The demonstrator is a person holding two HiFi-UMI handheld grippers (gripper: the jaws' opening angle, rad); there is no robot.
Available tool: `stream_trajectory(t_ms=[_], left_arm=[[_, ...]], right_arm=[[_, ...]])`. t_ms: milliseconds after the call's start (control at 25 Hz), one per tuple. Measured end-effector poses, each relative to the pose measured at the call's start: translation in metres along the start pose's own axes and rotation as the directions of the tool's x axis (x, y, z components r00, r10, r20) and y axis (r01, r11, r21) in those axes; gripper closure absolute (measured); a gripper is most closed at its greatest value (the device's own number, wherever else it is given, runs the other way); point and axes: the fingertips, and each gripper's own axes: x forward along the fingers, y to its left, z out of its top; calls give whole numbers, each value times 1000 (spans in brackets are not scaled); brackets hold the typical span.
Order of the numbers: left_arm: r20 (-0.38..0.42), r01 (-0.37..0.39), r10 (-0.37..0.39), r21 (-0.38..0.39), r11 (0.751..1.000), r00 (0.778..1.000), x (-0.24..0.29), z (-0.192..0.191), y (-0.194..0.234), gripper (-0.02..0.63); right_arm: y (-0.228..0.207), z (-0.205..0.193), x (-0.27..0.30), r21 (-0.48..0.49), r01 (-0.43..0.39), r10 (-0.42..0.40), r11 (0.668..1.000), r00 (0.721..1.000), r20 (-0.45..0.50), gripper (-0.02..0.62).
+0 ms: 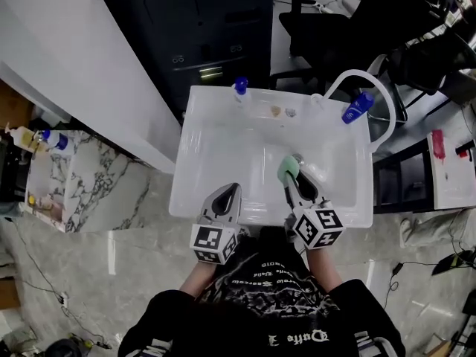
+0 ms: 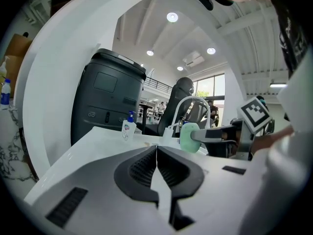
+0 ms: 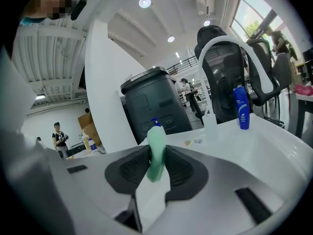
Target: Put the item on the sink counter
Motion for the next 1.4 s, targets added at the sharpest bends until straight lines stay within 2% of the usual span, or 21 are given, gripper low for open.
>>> stream_trajectory(t_ms=[200,360,600,960,1400], left_arm=[[10,-12,12,-60,998,1000,2,5,12,598],[13,-55,56,-50,997,998,4,9,25,598],[9,-108,109,-52,993,994,12,15,36,598],[4,-141,142,-29,990,990,36,24,39,598],[-38,-198,197,-25,980,980,54,22,47,598]], right_arm=[[3,0,18,30,-8,9,1000,1000,-18,497],[-2,7,35,83,-15,18,996,999,-30,499],[-14,34,68,63,-33,35,997,999,-25,499],[-45,64,126,79,-35,35,996,999,-2,499],[-97,50,193,196,19,-8,980,998,-58,499]])
